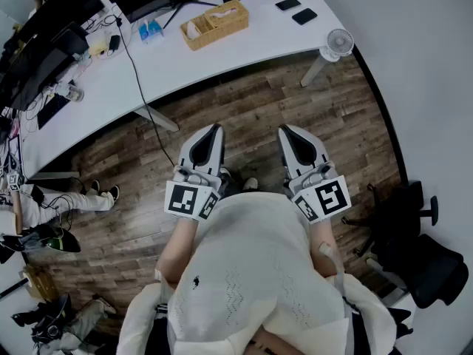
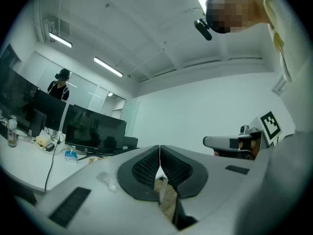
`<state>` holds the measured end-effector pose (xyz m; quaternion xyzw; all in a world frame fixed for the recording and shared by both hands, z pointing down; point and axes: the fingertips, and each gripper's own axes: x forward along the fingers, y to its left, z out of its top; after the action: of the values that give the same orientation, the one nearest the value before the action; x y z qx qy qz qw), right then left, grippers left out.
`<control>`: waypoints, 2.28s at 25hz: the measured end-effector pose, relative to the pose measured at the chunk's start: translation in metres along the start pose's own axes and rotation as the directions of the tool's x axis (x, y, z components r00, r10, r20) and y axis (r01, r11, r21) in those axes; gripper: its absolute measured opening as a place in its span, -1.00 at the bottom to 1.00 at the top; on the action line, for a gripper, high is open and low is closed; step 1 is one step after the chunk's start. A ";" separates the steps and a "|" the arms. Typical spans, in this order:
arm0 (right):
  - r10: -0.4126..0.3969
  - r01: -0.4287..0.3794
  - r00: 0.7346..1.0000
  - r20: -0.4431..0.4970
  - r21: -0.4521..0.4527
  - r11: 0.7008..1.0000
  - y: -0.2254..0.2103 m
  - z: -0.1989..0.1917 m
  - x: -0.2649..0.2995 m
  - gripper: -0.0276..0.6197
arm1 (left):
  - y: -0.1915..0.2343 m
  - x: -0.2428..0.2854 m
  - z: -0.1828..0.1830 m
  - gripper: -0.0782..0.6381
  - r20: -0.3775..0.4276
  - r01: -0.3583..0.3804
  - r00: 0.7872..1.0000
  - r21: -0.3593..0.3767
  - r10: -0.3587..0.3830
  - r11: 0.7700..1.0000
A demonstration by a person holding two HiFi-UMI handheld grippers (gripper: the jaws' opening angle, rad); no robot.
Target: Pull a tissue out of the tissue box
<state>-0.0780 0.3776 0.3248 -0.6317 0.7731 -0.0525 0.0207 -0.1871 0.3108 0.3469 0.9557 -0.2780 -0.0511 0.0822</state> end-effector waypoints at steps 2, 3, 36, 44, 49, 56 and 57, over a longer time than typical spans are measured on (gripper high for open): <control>0.002 -0.002 1.000 0.008 -0.013 1.000 -0.005 0.003 0.004 -0.91 | 0.001 0.005 0.000 -0.74 0.016 0.001 1.000 0.005 -0.001 1.000; 0.003 -0.003 1.000 0.012 -0.017 1.000 -0.006 0.004 0.005 -0.91 | 0.002 0.007 0.000 -0.74 0.020 0.000 1.000 0.005 0.000 1.000; -0.112 0.116 0.993 0.033 -0.153 0.981 -0.055 -0.007 0.021 -0.91 | 0.014 0.049 -0.035 -0.74 -0.054 -0.048 0.997 0.058 0.051 0.997; -0.111 0.110 0.994 -0.005 -0.093 0.990 -0.080 -0.020 0.040 -0.91 | 0.024 0.079 -0.039 -0.74 -0.043 -0.028 0.999 0.048 0.030 0.998; -0.108 0.107 0.994 -0.010 -0.074 0.992 -0.100 -0.021 0.067 -0.91 | 0.054 0.110 -0.043 -0.74 -0.051 -0.045 0.998 0.018 0.046 0.999; -0.123 0.121 0.991 -0.044 -0.041 0.992 -0.136 -0.029 0.112 -0.91 | 0.087 0.160 -0.052 -0.74 -0.085 -0.055 0.995 -0.006 0.054 0.998; -0.127 0.125 0.991 -0.046 -0.034 0.992 -0.142 -0.029 0.117 -0.91 | 0.089 0.166 -0.053 -0.74 -0.088 -0.047 0.995 -0.007 0.046 0.999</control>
<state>0.0337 0.2365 0.3725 -0.6781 0.7327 -0.0569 -0.0109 -0.0865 0.1535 0.4064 0.9499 -0.2960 -0.0083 0.0996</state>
